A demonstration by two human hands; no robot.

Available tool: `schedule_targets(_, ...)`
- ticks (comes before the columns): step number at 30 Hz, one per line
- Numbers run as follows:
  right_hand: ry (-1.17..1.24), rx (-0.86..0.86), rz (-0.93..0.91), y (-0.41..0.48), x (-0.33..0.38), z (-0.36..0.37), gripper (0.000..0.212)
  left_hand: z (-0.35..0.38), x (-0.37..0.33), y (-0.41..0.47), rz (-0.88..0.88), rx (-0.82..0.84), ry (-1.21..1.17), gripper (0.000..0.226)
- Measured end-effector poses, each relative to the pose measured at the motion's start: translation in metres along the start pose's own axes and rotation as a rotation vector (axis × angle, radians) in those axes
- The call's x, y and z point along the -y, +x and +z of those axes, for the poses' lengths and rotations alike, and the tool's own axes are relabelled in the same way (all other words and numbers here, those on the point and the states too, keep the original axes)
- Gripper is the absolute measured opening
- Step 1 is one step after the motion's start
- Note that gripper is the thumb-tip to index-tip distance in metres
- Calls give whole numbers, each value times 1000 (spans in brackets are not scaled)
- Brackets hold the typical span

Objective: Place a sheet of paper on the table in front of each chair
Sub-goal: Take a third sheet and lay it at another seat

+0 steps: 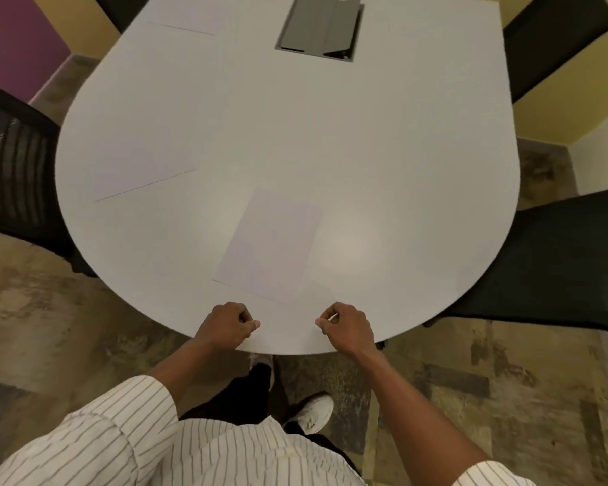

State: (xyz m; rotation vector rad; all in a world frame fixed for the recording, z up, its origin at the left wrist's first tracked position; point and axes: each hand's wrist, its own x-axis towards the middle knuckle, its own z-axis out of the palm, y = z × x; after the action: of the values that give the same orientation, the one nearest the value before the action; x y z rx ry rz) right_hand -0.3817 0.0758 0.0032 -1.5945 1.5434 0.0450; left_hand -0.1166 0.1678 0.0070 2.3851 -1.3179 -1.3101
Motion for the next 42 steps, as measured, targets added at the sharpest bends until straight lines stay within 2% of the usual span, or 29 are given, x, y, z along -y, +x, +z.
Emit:
schedule_targets(10, 35, -47, 117, 60, 55, -7, 16, -57, 0, 85, -28, -24, 2, 24)
schedule_targets(17, 198, -127, 275, 87, 78, -3, 31, -91, -14, 124, -116, -158, 144, 22)
schedule_targets(22, 343, -157, 352, 105, 87, 5, 41, -94, -15, 146, -188, -173, 143, 47)
schedule_targets(26, 313, -171, 373, 120, 94, 9, 46, -89, -19, 156, -265, -202, 121, 65)
schedule_targets(32, 246, -133, 349, 133, 99, 12, 51, -76, -31, 162, -339, -229, 52, 69)
schedule_targets(42, 213, -87, 361, 146, 97, 9, 46, -76, -49, 171, -460, -228, -40, 77)
